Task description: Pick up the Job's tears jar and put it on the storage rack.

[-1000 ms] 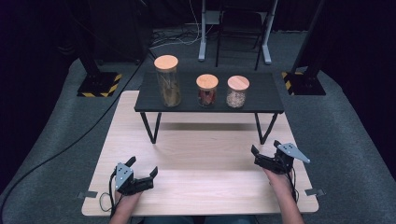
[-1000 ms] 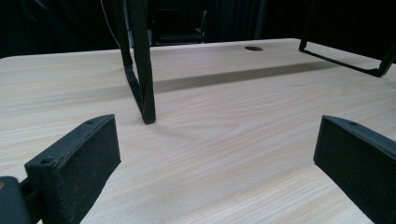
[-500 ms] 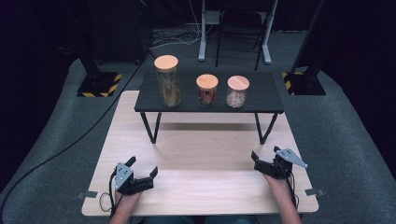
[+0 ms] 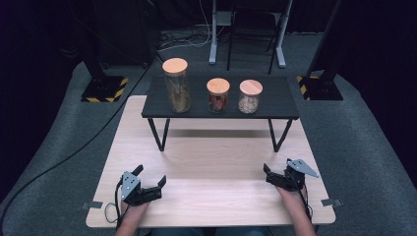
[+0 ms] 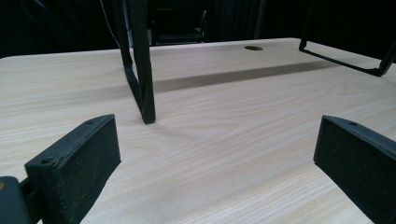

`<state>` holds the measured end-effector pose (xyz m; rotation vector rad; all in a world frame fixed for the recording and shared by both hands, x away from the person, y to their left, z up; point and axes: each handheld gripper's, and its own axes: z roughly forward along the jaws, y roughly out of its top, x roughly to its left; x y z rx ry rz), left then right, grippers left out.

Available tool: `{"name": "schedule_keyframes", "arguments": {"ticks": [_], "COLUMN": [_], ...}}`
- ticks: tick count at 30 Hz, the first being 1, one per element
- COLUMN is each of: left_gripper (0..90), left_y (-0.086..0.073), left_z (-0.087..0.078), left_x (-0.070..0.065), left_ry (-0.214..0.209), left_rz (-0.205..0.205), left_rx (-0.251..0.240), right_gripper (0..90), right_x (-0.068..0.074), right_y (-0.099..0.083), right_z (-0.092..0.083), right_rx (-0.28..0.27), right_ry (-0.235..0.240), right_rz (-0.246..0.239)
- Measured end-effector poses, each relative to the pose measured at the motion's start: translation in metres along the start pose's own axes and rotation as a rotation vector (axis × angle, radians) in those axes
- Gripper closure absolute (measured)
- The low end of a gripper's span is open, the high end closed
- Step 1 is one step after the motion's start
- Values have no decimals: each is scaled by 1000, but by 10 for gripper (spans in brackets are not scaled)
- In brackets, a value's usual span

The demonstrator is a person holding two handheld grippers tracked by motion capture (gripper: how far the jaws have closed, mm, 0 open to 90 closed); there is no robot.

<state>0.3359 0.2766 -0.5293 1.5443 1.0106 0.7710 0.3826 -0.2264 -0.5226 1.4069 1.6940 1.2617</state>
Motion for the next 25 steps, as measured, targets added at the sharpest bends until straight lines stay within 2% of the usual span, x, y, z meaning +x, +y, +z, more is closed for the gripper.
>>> {"name": "schedule_keyframes", "arguments": {"ticks": [15, 21, 25], "left_gripper": [0, 0, 0], "left_y": [0, 0, 0], "left_z": [0, 1, 1], "left_x": [0, 0, 0], "left_ry": [-1, -2, -6], "left_rz": [0, -5, -3], "left_rx": [0, 2, 3], "right_gripper": [8, 12, 12], "right_x": [2, 4, 4], "right_y": [-2, -2, -3], "right_z": [4, 6, 4], "right_rx": [74, 114, 105], "right_ry": [-2, -20, -11], "right_rz": [-22, -46, -38]}}
